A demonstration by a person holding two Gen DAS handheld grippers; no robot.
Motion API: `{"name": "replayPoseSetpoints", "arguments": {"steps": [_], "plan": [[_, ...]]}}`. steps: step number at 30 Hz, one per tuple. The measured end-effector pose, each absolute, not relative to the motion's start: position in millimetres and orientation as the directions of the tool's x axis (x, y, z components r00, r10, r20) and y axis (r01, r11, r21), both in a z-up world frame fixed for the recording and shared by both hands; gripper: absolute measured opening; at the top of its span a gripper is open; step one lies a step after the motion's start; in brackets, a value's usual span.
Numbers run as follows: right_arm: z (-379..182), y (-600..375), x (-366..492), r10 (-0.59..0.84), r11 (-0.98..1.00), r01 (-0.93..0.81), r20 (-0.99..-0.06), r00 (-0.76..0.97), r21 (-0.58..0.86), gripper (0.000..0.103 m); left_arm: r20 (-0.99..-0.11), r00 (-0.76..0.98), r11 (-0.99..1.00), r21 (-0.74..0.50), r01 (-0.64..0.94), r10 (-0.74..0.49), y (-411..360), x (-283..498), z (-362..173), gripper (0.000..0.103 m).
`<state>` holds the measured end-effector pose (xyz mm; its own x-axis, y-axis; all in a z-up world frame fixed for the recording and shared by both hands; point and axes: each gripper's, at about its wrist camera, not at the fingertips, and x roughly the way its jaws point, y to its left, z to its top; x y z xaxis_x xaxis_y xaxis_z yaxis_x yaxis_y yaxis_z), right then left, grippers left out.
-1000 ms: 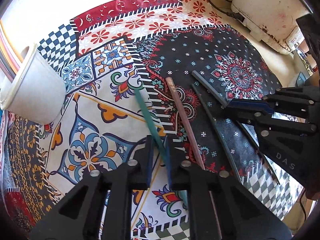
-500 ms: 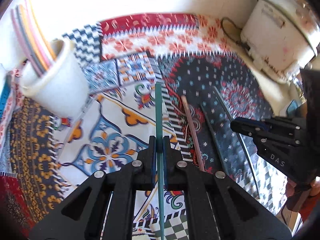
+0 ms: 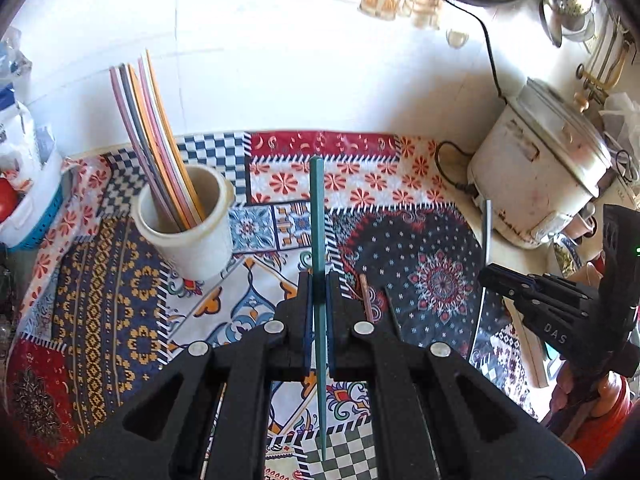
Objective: Organize utensils
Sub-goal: 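Lift both held chopsticks and carry them toward the white cup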
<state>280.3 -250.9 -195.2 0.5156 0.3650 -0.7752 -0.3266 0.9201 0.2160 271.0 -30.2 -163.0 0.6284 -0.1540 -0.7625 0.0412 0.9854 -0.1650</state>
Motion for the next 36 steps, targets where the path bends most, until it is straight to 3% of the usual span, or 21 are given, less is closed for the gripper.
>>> {"name": "replayPoseSetpoints", "arguments": {"steps": [18,36], "plan": [[-122.7,-237.3,272.7,0.408,0.905,-0.382,-0.648,0.644,0.19,0.005,-0.641,0.758,0.982,-0.191,-0.002,-0.123,5.4,250.8,-96.7,0.004],[-70.4,-168.4,292.0,0.533,0.824,-0.547,-0.534,0.656,0.15,0.005,-0.538,0.841,0.97,-0.17,-0.175,0.057,77.2,272.3,-52.7,0.004]]}}
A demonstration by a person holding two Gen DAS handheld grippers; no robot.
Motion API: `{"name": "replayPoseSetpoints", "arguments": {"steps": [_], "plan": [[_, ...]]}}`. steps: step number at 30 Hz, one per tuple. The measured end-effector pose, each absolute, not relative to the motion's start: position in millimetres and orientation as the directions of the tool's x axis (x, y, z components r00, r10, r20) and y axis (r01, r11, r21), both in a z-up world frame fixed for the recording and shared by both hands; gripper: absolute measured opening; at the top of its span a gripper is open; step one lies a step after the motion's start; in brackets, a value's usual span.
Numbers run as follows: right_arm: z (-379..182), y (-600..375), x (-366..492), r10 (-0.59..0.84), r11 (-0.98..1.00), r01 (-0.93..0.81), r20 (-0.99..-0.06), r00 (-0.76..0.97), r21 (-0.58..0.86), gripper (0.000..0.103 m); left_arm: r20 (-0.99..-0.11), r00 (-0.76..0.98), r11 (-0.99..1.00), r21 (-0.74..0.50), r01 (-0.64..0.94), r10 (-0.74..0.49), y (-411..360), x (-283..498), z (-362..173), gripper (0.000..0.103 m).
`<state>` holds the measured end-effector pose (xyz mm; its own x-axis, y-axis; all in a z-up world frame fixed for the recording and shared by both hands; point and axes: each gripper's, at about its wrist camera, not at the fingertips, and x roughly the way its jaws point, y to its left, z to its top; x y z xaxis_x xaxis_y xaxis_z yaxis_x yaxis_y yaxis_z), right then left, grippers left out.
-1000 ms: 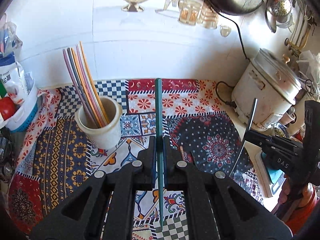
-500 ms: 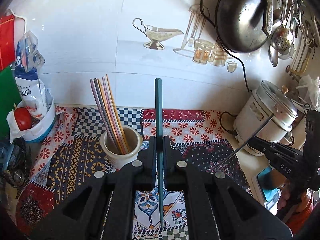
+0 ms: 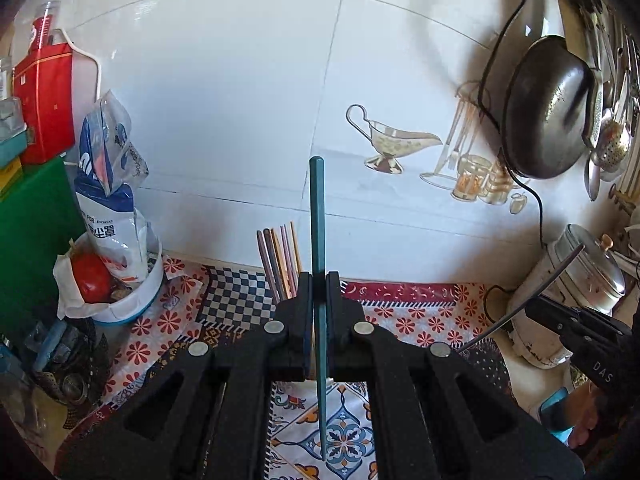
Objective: Organize utensils
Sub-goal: 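Lift both held chopsticks and carry them toward the white cup, then lower both chopsticks into the white cup and open both tools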
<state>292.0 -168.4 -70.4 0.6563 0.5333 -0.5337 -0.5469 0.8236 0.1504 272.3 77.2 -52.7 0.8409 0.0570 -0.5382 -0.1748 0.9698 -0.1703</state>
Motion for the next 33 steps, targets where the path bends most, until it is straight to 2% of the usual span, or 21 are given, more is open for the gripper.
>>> {"name": "replayPoseSetpoints", "arguments": {"steps": [8,17,26,33], "plan": [[-51.1,-129.7,302.7,0.605,0.772,-0.615,-0.479,0.636,0.158,0.005,-0.494,0.865,0.962,-0.181,-0.205,0.091,96.0,298.4,-45.1,0.004],[-50.9,-89.0,318.1,0.645,0.725,-0.671,-0.491,0.586,0.152,0.005,-0.441,0.888,0.95,-0.199,-0.24,0.132,109.7,327.0,-46.3,0.004],[-76.0,-58.7,330.2,0.645,0.704,-0.694,-0.547,0.533,0.154,0.005,-0.49,0.859,0.929,-0.229,-0.29,0.148,121.2,355.4,-91.7,0.004],[-111.4,-41.9,347.7,0.61,0.709,-0.686,-0.627,0.484,0.161,0.005,-0.559,0.816,0.939,-0.18,-0.292,0.147,116.1,358.2,-124.8,0.004]]}}
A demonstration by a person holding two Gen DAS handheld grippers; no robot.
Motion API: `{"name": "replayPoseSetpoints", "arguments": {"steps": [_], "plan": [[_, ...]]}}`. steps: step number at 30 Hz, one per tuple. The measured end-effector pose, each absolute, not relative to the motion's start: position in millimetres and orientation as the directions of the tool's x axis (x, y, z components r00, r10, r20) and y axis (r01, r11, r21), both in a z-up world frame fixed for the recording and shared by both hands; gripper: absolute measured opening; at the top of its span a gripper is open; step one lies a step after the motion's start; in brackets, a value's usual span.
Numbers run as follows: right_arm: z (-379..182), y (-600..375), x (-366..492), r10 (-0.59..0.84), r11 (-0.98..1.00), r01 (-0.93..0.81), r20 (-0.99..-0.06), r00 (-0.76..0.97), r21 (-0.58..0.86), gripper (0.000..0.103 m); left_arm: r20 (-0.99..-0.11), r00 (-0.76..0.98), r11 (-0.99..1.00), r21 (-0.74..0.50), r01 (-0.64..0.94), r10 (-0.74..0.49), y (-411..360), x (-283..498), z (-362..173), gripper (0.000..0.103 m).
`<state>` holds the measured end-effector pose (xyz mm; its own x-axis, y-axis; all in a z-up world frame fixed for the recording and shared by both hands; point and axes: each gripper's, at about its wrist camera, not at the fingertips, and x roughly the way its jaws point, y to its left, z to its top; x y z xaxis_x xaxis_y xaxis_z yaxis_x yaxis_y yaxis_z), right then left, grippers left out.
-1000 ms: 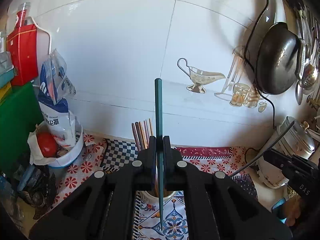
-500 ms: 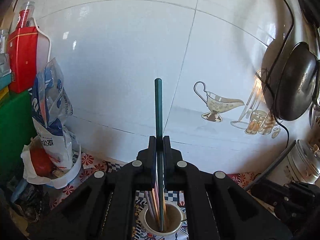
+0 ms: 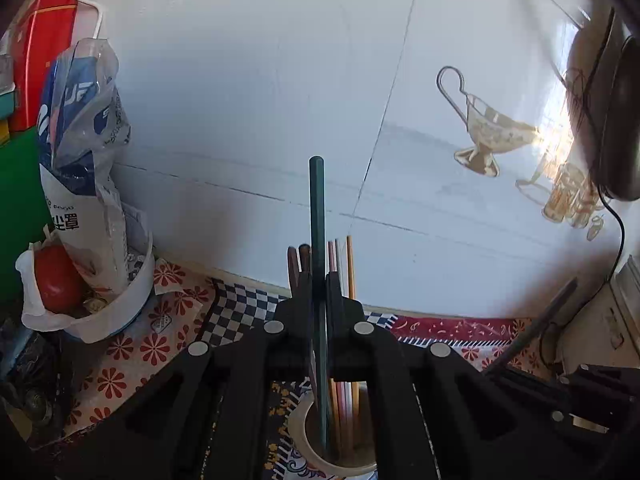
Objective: Organize utensils
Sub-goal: 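Lower both chopsticks into the white cup and open both tools, then move both tools back over the remaining chopstick pile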
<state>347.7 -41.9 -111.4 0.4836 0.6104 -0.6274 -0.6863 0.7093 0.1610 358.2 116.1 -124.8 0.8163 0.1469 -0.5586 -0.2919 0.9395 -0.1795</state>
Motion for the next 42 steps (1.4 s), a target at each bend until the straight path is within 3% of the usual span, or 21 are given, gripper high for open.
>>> {"name": "replayPoseSetpoints", "arguments": {"steps": [11,21,24,26,27,29,31,34,42], "plan": [[-139.8,-28.2,367.6,0.611,0.695,-0.68,-0.691,0.386,0.234,0.005,-0.679,0.727,0.963,-0.114,-0.246,0.105,108.0,364.4,-144.5,0.004],[-128.5,-37.7,348.5,0.596,0.699,-0.688,-0.692,0.408,0.196,0.005,-0.684,0.723,0.969,-0.096,-0.228,0.102,102.2,350.2,-128.2,0.006],[-124.2,-48.3,342.8,0.573,0.718,-0.675,-0.694,0.436,0.168,0.006,-0.678,0.729,0.972,-0.091,-0.215,0.098,99.0,341.5,-118.6,0.013],[-121.3,-57.3,338.1,0.556,0.733,-0.663,-0.695,0.456,0.152,0.009,-0.672,0.734,0.975,-0.083,-0.208,0.099,96.3,334.0,-111.4,0.027],[-119.5,-62.6,334.9,0.546,0.742,-0.655,-0.694,0.469,0.142,0.013,-0.668,0.737,0.975,-0.081,-0.205,0.1,95.2,330.9,-109.0,0.031],[-116.7,-73.7,329.6,0.53,0.761,-0.636,-0.688,0.495,0.129,0.022,-0.662,0.742,0.976,-0.074,-0.203,0.105,92.2,322.9,-103.7,0.051],[-114.8,-87.3,323.1,0.508,0.785,-0.609,-0.683,0.524,0.117,0.037,-0.662,0.742,0.978,-0.067,-0.198,0.105,88.2,315.7,-100.2,0.06],[-114.0,-109.2,312.6,0.466,0.823,-0.56,-0.678,0.569,0.096,0.044,-0.681,0.727,0.985,-0.055,-0.161,0.081,78.0,308.8,-101.4,0.061],[-135.1,-170.4,290.8,0.323,0.903,-0.426,-0.733,0.598,0.05,0.044,-0.765,0.644,0.999,-0.021,-0.031,0.004,25.9,294.7,-135.7,0.061]]}}
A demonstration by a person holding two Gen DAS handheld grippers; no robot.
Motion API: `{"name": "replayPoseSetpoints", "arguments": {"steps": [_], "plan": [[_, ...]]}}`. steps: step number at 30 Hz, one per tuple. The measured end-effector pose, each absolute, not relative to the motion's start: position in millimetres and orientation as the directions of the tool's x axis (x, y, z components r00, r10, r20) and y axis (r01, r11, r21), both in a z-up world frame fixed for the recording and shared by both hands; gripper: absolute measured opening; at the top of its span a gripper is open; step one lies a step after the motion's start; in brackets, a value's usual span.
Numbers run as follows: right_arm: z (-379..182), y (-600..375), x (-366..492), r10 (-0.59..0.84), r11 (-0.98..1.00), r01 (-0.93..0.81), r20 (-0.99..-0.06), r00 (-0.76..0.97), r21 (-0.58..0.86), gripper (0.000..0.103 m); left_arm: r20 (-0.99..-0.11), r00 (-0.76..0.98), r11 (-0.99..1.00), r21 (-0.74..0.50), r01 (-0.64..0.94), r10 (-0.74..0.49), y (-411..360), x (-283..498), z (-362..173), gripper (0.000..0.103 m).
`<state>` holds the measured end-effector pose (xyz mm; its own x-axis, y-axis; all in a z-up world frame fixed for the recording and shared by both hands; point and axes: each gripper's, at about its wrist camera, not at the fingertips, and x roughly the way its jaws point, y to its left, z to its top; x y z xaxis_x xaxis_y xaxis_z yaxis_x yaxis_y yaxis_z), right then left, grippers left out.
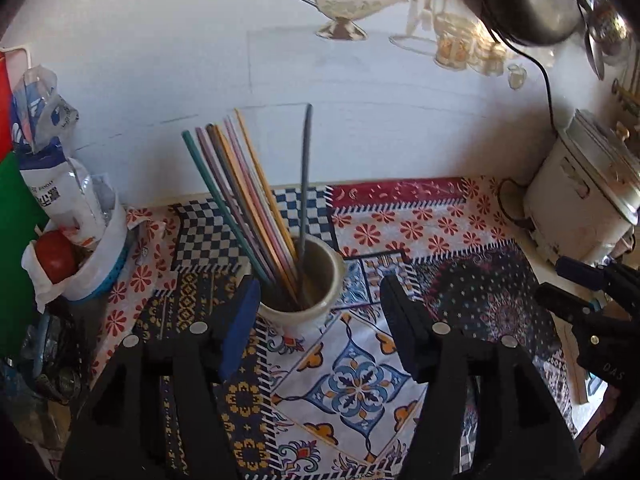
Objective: Organize utensils
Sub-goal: 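Move both tools back over the remaining chopstick pile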
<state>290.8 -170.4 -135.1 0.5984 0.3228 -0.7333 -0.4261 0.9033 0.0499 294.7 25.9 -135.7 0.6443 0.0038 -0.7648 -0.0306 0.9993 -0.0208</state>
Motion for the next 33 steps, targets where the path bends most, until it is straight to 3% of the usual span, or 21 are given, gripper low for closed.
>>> {"name": "replayPoseSetpoints", "arguments": {"steps": [7,17,22,33], "plan": [[-176.7,-201.8,275.5,0.234,0.938,-0.344,-0.813,0.534,0.044,0.044,-0.836,0.546,0.999,-0.031,0.044,-0.05,-14.8,283.5,-182.4,0.061],[-251.9,-197.1,251.3,0.246,0.922,-0.371,-0.906,0.344,0.109,0.043,-0.896,0.441,0.998,-0.038,0.043,-0.053,-23.6,266.5,-222.3,0.061],[-265.1,-191.1,251.9,0.259,0.914,-0.386,-0.913,0.315,0.126,0.018,-0.905,0.421,0.998,-0.056,0.024,-0.061,-22.2,259.6,-230.7,0.061],[-277.0,-191.7,243.6,0.255,0.895,-0.434,-0.915,0.312,0.102,0.009,-0.921,0.377,0.994,-0.072,0.076,-0.095,-47.3,267.0,-243.3,0.061]]}}
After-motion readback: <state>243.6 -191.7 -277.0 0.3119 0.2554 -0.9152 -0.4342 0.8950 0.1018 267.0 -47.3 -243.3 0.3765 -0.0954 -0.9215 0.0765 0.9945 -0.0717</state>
